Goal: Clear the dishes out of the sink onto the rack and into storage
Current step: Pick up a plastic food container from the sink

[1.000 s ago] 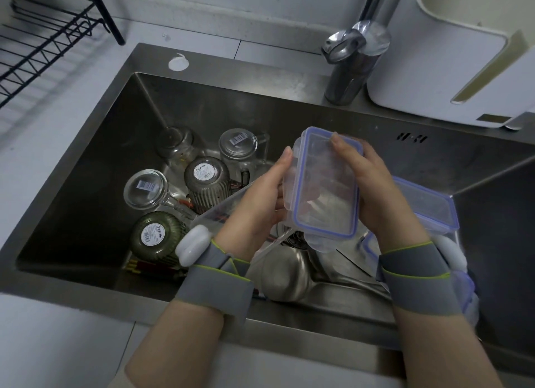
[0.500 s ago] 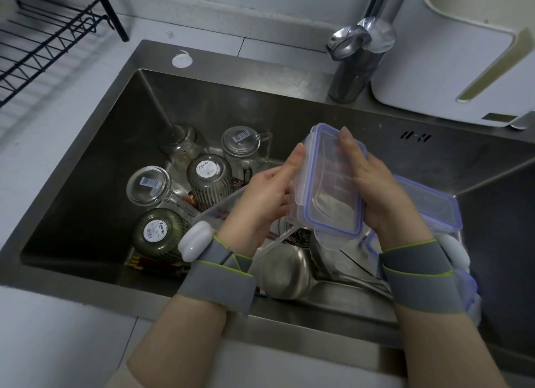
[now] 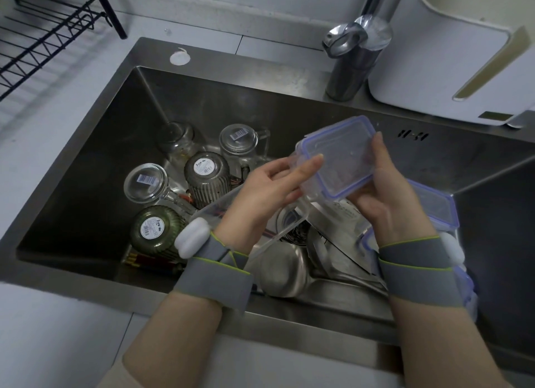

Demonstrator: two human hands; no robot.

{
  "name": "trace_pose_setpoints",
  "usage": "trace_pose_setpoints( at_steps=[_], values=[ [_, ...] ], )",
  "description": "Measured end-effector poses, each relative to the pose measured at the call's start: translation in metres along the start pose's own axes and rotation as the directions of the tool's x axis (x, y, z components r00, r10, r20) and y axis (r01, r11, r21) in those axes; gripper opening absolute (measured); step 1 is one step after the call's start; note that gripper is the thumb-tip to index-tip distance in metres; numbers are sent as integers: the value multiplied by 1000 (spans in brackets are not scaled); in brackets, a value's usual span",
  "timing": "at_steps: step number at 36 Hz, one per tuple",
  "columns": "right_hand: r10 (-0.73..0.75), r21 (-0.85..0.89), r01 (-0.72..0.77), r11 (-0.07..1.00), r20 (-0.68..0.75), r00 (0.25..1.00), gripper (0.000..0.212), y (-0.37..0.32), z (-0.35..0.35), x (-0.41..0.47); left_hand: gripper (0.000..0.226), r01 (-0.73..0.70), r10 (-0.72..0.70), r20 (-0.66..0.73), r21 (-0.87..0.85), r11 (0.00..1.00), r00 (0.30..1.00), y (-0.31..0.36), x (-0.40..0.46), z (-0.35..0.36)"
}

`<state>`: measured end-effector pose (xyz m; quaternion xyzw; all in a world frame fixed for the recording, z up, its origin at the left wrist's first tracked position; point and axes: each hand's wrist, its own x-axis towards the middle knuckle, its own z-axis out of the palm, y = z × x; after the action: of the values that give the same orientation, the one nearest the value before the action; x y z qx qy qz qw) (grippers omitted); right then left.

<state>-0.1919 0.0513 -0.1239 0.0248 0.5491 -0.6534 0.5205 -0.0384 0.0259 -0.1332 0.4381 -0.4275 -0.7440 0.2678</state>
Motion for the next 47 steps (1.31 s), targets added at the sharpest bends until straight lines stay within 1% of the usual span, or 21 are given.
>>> trace_pose_setpoints(
  at_steps=[6,7,10,11,14,16,20,24,27,29,30,33,37,39,41,44,47],
  values=[
    [82,7,-82,997,35,996,55,2,1,3,57,-119,117,-128,-8,993,985,-3,2,0],
    [90,15,-91,996,39,995,55,2,1,3,58,-124,121,-129,-13,992,984,-4,2,0],
    [91,56,-92,994,27,996,52,2,-1,4,74,-90,84,-106,-52,995,991,-4,2,1],
    [91,78,-92,993,25,996,51,1,-1,5,75,-80,72,-103,-75,994,992,-3,2,1],
    [115,125,-119,985,39,993,48,1,-2,6,60,-67,55,-96,-130,989,994,-3,3,1],
    [124,146,-130,981,47,991,48,1,-3,7,54,-61,48,-86,-147,987,995,-3,3,0],
    [148,137,-157,978,76,986,55,3,-3,8,62,-84,68,-113,-141,986,991,-3,3,0],
    [195,122,-204,971,83,977,58,4,-4,10,62,-146,123,-175,-123,982,977,0,2,0],
    [191,64,-191,979,2,981,59,3,-5,10,46,-139,115,-201,-108,984,973,1,2,0],
    [183,-18,-184,983,-40,982,55,3,-6,10,33,-139,115,-221,-97,985,968,2,3,1],
    [180,-60,-183,981,-51,982,52,3,-6,9,31,-142,115,-240,-99,985,964,2,4,0],
    [155,-134,-163,977,-68,986,39,3,-6,10,33,-144,104,-288,-120,982,952,4,7,-1],
    [136,-226,-137,964,-18,990,36,4,-6,9,38,-116,79,-298,-107,987,951,5,7,-4],
    [114,-319,-101,942,22,993,35,6,-7,9,38,-99,82,-259,-53,994,962,4,6,-3],
    [83,-414,-56,908,47,995,35,7,-7,10,39,-53,59,-233,28,998,971,3,5,-1],
    [71,-471,-39,881,51,996,37,6,-8,10,32,-34,56,-296,79,996,954,2,4,-1],
    [86,-484,-46,874,60,994,36,6,-7,10,44,-17,30,-345,40,999,938,3,5,-1]
  ],
)
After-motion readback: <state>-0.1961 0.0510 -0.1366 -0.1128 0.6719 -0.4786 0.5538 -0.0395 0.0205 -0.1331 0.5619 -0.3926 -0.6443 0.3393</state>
